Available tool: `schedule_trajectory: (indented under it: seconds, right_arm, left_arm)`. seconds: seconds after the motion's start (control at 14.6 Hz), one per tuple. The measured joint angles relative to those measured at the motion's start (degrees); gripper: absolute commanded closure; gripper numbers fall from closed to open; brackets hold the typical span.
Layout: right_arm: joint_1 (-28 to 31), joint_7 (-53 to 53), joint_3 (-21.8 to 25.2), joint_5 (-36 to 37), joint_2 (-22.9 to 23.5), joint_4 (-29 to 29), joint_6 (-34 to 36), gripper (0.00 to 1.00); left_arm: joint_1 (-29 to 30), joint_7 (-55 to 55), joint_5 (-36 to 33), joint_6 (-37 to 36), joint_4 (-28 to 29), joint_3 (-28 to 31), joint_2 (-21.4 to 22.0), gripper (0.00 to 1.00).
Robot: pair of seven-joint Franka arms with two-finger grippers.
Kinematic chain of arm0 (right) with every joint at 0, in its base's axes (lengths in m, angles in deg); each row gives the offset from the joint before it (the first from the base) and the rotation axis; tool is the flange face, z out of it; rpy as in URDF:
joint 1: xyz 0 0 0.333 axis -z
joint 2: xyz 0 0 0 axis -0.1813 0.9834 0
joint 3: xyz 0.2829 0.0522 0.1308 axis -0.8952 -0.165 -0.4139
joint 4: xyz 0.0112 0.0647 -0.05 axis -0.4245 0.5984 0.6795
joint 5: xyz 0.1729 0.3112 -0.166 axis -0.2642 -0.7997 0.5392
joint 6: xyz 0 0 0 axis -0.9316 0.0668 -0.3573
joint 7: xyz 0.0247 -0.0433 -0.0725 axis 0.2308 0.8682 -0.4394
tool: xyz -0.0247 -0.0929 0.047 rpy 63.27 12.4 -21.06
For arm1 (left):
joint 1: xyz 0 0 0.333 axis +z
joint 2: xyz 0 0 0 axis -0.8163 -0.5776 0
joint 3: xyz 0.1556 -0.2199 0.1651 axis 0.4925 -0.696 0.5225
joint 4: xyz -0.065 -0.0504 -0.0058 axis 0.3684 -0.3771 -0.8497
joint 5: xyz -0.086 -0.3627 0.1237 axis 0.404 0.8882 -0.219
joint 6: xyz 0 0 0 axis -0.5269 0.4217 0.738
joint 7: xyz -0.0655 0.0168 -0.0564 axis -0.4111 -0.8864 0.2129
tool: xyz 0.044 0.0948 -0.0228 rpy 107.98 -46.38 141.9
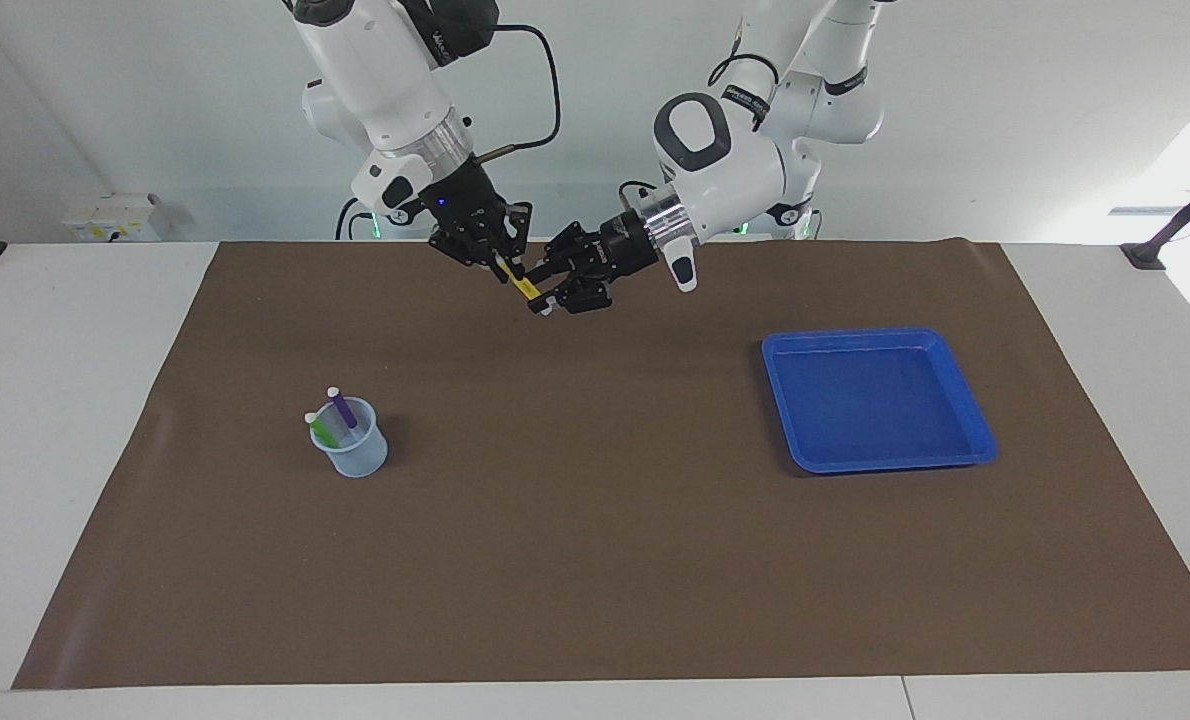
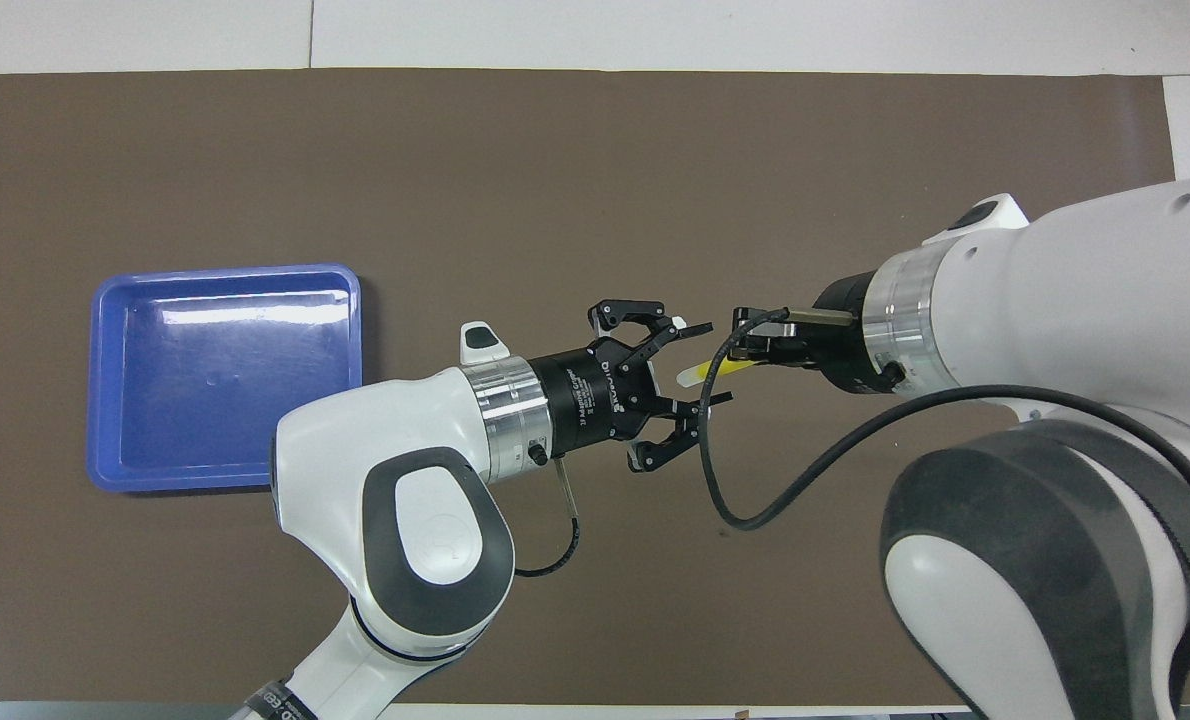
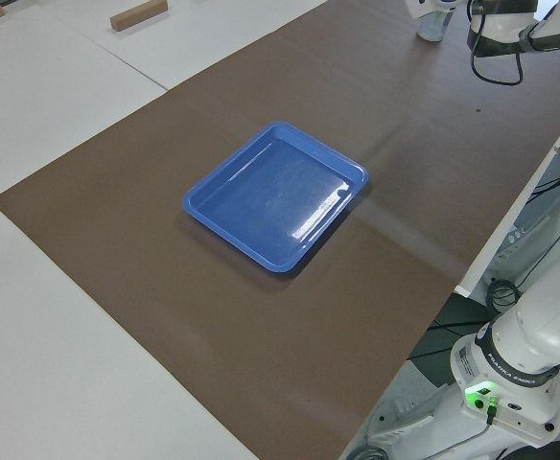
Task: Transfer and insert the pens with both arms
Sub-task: 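Grasp the yellow pen with the right gripper and open the left gripper, then insert the yellow pen into the white cup with the right gripper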
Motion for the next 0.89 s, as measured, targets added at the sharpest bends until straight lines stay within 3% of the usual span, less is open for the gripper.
schedule_trajectory:
  seconds: [0.27,0.55,0.89]
  right_arm:
    - [3.0,4.1,0.3,3.6,0.0,0.2,-0.9,1.0]
    - [10.4,19.1,0.6,7.3,0.1,2.3,-1.1,1.0]
    - [16.4,33.3,0.6,11.0,1.4,5.8,-7.5,1.0]
  left_arm:
    - [0.3,0.0,0.0,4.5,0.8,0.5,-0.1,0.0]
    - [4.7,-1.0,-0.6,5.6,1.2,1.0,-0.2,0.0]
    - [9.6,-1.6,-12.2,4.4,1.0,1.2,-0.8,0.0]
